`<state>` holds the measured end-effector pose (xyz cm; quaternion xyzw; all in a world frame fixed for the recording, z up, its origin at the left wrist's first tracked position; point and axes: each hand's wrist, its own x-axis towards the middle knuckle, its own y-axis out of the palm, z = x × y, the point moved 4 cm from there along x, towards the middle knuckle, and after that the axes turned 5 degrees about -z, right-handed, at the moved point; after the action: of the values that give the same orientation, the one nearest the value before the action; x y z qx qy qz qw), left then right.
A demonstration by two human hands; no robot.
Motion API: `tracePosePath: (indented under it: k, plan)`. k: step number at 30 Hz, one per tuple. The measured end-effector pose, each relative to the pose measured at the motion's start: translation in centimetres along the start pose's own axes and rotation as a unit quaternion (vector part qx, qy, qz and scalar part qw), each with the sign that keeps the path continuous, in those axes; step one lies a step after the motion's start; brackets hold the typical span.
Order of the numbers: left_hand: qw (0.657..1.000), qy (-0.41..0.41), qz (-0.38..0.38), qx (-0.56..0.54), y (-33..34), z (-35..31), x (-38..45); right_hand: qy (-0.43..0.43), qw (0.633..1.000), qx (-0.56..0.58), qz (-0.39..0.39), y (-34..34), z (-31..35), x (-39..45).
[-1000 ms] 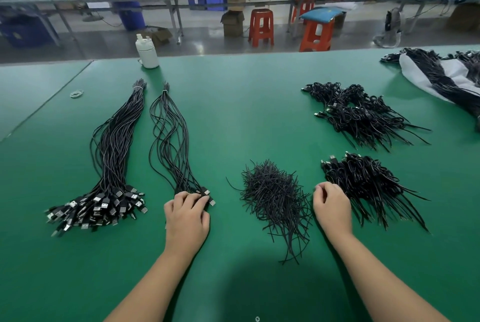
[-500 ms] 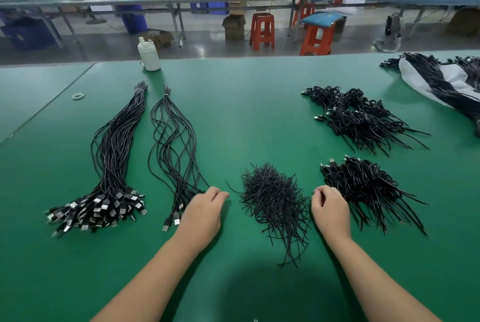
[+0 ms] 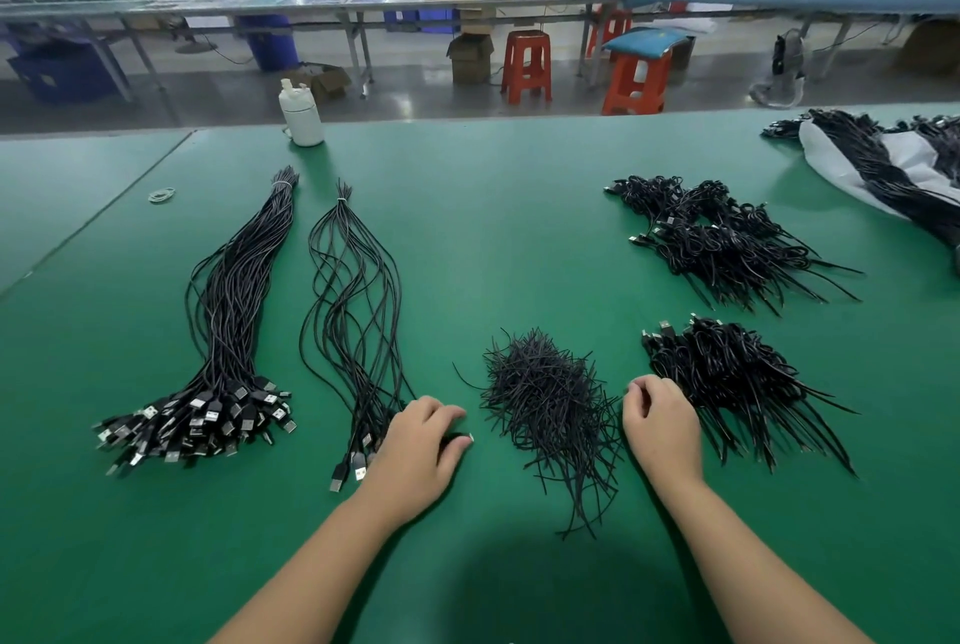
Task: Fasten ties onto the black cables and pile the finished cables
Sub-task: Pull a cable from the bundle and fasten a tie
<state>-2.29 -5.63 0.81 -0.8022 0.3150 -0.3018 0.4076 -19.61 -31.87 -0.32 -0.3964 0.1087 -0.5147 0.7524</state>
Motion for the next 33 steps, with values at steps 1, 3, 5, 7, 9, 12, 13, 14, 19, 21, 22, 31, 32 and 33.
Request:
tracePosePath:
  k: [1,3,5,7,9,12,13,14,19,21,22,31,32,33]
  plan:
    - [0.999,0.037,-0.01,0.036,0.2,0.1,-0.3,0.0,1.0,0.001,0.0,0.0,0.0,0.0]
    - [0.992,0.087,-0.035,0.085,0.4,0.7,-0.5,0.0,1.0,0.001,0.001,0.0,0.0,-0.1]
    - [0.991,0.083,-0.05,0.089,0.2,1.6,0.2,0.0,1.0,-0.002,0.0,0.0,0.0,0.0]
    - [0.992,0.067,-0.051,0.092,-0.1,2.8,1.3,0.003,1.0,-0.001,0.0,0.0,0.0,0.0]
    - [0.992,0.051,-0.048,0.107,-0.5,4.2,2.4,0.004,1.0,0.0,0.002,0.1,-0.1,0.0]
    - [0.992,0.022,-0.04,0.12,-1.3,5.9,3.9,0.003,1.0,-0.005,0.003,0.1,-0.2,0.0]
    - [0.992,0.014,-0.032,0.124,-1.4,6.2,4.3,0.003,1.0,-0.006,0.003,0.1,-0.2,0.0]
    - [0.991,0.01,-0.024,0.13,-1.5,6.4,4.7,0.002,1.0,-0.007,0.004,0.2,-0.2,0.0]
    - [0.981,-0.014,-0.116,0.152,-3.6,5.9,5.4,-0.001,1.0,-0.006,0.0,0.1,0.0,0.0]
    - [0.96,-0.117,-0.177,0.185,-5.6,6.7,5.5,-0.002,1.0,-0.006,0.0,0.1,0.0,0.0]
    - [0.95,-0.174,-0.163,0.202,-6.3,7.5,5.5,-0.002,1.0,-0.007,0.0,0.1,0.0,0.0]
    - [0.93,-0.255,-0.044,0.26,-7.8,8.1,5.9,-0.004,1.0,-0.008,-0.002,0.0,0.2,0.0]
    - [0.936,-0.263,-0.058,0.226,-7.7,8.1,6.0,-0.004,1.0,-0.008,-0.002,0.0,0.2,0.0]
    - [0.941,-0.27,-0.069,0.195,-7.7,8.0,6.1,-0.005,1.0,-0.009,-0.003,0.0,0.2,0.0]
